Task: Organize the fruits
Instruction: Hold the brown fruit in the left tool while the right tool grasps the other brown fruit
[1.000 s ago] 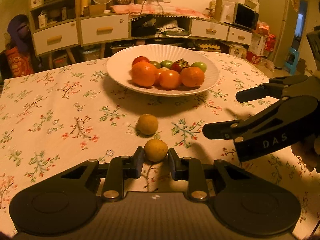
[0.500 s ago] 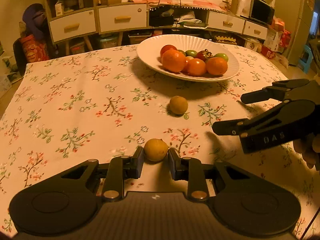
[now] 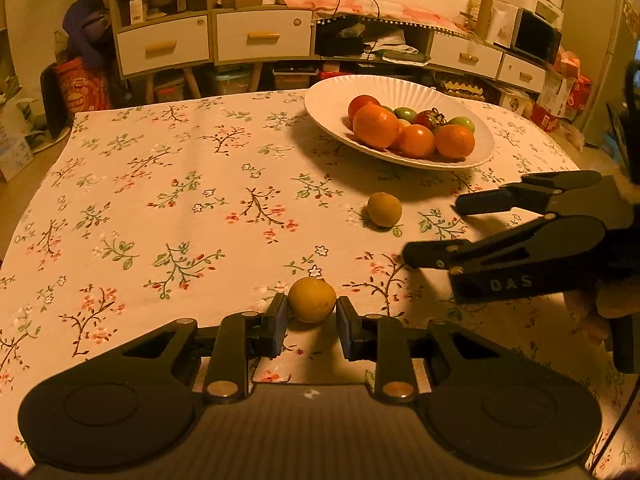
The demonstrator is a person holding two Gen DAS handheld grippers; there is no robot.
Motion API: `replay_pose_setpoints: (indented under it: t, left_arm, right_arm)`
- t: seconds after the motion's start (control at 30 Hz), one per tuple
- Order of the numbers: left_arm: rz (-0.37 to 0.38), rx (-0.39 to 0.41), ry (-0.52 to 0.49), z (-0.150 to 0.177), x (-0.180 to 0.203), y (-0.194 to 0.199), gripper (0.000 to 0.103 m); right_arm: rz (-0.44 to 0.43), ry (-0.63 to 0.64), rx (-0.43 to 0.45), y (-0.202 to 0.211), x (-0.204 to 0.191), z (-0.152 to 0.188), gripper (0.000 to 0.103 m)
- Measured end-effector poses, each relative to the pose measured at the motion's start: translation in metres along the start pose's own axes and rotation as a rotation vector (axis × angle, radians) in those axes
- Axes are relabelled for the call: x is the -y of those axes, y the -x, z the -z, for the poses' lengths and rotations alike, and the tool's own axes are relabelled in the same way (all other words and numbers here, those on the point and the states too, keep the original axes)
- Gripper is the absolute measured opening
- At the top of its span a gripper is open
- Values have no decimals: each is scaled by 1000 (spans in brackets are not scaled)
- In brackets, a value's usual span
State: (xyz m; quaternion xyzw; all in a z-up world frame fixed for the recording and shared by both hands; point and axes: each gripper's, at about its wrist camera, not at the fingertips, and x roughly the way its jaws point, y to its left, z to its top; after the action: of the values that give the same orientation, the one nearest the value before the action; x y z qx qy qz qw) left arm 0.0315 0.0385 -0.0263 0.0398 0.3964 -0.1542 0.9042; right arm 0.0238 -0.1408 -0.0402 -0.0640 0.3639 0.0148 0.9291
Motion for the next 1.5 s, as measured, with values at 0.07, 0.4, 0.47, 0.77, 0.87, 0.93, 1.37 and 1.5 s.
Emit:
replay_pose_setpoints:
  t: [0.07, 0.4, 0.47, 0.77, 0.87, 0.93, 1.37, 1.5]
  left_arm:
    - [1, 1, 0, 0, 0, 0, 15]
    - [3, 0, 0, 0, 0, 0, 15]
    - [3, 1, 0, 0, 0, 0, 15]
    - [3, 0, 3, 1, 0, -2, 15]
    - [4, 0, 1, 1, 0, -2, 15]
    - [6, 3, -1, 0, 0, -1, 15]
    - [19, 17, 4, -8, 3, -1, 15]
    - [26, 19, 8, -11, 7, -2, 15]
  right_arm:
    - [-6, -8, 12, -3, -1, -2, 74]
    - [-23, -22, 47, -9, -7, -10, 49]
    - [-37, -17, 44, -9, -9, -10, 40]
    - [-56, 8, 44, -9, -13, -11, 21]
    - [-59, 4, 41, -8, -12, -10, 21]
    - [-63, -4, 38, -7, -11, -10, 21]
    - [-73, -9, 24, 22, 0, -6, 14]
    - [-72, -10, 12, 27, 4, -2, 14]
